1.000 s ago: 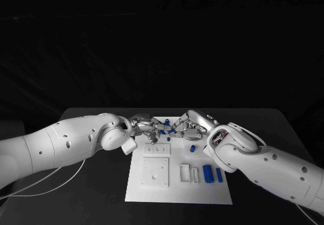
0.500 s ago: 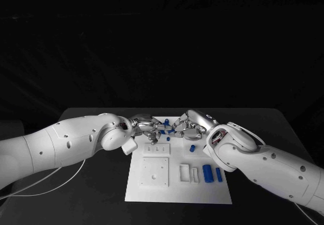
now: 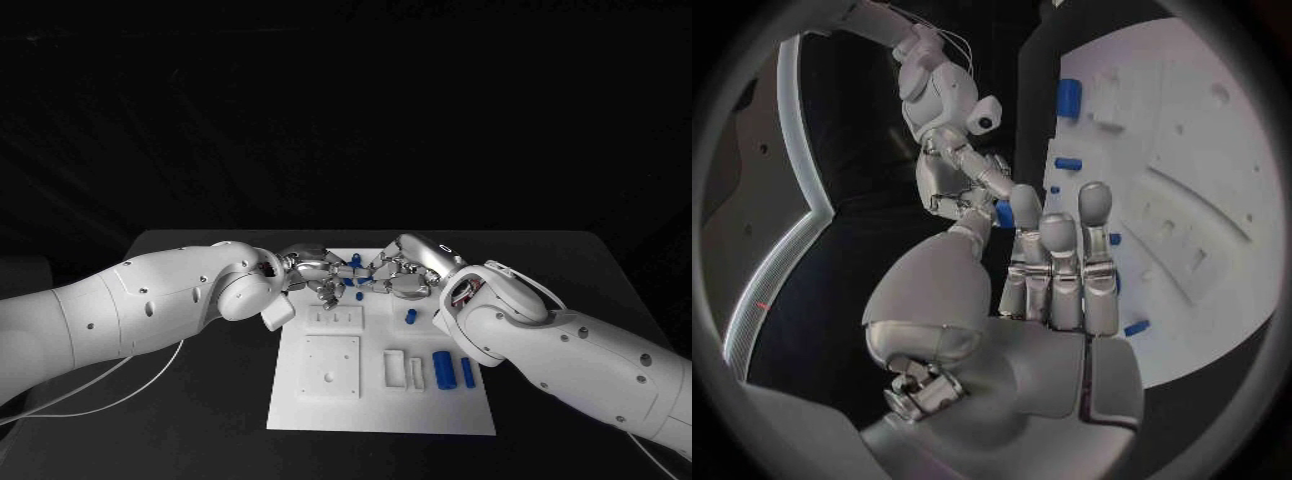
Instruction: Assemble the parts on the task board
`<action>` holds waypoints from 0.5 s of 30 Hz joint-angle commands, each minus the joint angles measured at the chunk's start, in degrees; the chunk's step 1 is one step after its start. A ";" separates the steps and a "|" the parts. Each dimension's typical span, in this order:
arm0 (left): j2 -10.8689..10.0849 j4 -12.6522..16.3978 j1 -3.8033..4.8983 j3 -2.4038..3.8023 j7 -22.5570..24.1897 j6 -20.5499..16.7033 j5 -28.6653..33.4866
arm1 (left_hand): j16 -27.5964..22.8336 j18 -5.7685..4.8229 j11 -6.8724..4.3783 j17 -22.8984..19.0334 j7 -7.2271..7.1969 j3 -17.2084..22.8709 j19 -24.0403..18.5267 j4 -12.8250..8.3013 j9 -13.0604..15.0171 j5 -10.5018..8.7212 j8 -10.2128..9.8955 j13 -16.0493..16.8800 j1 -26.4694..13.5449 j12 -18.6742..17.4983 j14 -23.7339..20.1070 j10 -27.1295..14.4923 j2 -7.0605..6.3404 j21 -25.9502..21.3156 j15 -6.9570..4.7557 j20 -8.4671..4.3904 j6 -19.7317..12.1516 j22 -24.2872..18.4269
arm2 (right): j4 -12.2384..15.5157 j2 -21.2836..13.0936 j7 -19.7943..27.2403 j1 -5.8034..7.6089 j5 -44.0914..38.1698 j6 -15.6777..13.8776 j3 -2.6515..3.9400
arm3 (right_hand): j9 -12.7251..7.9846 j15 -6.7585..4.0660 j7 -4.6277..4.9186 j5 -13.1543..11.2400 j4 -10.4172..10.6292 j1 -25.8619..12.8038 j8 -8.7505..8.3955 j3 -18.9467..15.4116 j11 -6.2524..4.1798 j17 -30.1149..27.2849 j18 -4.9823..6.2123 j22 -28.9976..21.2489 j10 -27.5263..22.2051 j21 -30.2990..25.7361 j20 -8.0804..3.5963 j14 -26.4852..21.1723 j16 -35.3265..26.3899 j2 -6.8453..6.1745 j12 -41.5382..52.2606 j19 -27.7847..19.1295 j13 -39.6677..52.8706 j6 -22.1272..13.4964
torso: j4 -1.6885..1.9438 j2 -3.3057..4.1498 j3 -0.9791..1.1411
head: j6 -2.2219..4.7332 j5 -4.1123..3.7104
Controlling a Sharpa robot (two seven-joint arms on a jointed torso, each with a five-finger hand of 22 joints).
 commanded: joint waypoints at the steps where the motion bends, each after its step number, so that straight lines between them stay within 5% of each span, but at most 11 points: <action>1: 0.19 0.05 0.02 0.02 -0.04 0.37 -0.34 | 0.18 0.33 0.35 -0.06 0.27 0.50 -0.11 -0.21 -0.05 0.95 -0.14 -0.09 0.97 0.13 -0.35 -0.19 0.84 0.21 0.09 0.30 0.08 1.03 | 0.16 0.09 0.20 0.01 -0.24 0.88 0.03 | 0.09 -0.18 -0.15 0.27 0.24 0.20 0.15 0.00 0.02 0.01 -0.69 1.98 0.21 0.22 -0.39 0.04 -0.36 0.04 -0.27 3.28 -0.07 0.33 | 0.04 0.01 0.00 | -0.06 -0.04; 8: 0.19 -0.13 0.02 0.02 0.32 -0.20 0.11 | 0.29 0.19 0.14 0.00 0.01 4.05 -0.09 -3.41 1.40 7.21 0.89 -0.18 3.16 0.00 -0.28 -0.09 4.02 0.38 -0.10 0.11 -0.49 1.10 | 0.15 -0.03 0.23 0.01 -0.22 1.28 0.03 | 0.09 -0.18 -0.15 0.27 0.24 0.20 0.15 0.00 0.02 0.01 -0.69 1.98 0.21 0.22 -0.39 0.04 -0.36 0.04 -0.27 3.28 -0.07 0.33 | 0.03 0.03 -0.02 | -0.18 -0.06; 11: 0.19 -0.20 0.02 0.02 0.53 -0.44 0.49 | 0.48 0.23 0.15 0.16 0.19 7.69 -0.07 -5.98 4.51 10.86 3.05 -0.25 3.94 -0.05 -0.14 0.22 5.35 0.73 -0.17 0.01 -1.13 1.17 | 0.11 -0.07 0.22 0.01 -0.22 1.44 0.03 | 0.09 -0.18 -0.15 0.27 0.24 0.20 0.15 0.00 0.02 0.01 -0.69 1.98 0.21 0.22 -0.39 0.04 -0.36 0.04 -0.27 3.28 -0.07 0.33 | 0.00 0.02 -0.03 | -0.24 -0.09; 15: 0.27 -0.24 0.02 0.01 0.73 -0.62 0.81 | 0.82 0.37 0.10 0.83 0.05 10.98 -0.30 -7.98 8.81 11.93 4.81 -0.11 1.75 0.08 0.15 0.46 5.52 1.53 -0.20 -0.02 -2.07 1.16 | 0.08 -0.07 0.19 0.01 -0.21 1.69 0.03 | 0.09 -0.18 -0.15 0.27 0.24 0.20 0.15 0.00 0.02 0.01 -0.69 1.98 0.21 0.22 -0.39 0.04 -0.36 0.04 -0.27 3.28 -0.07 0.33 | 0.01 0.01 -0.04 | -0.35 -0.10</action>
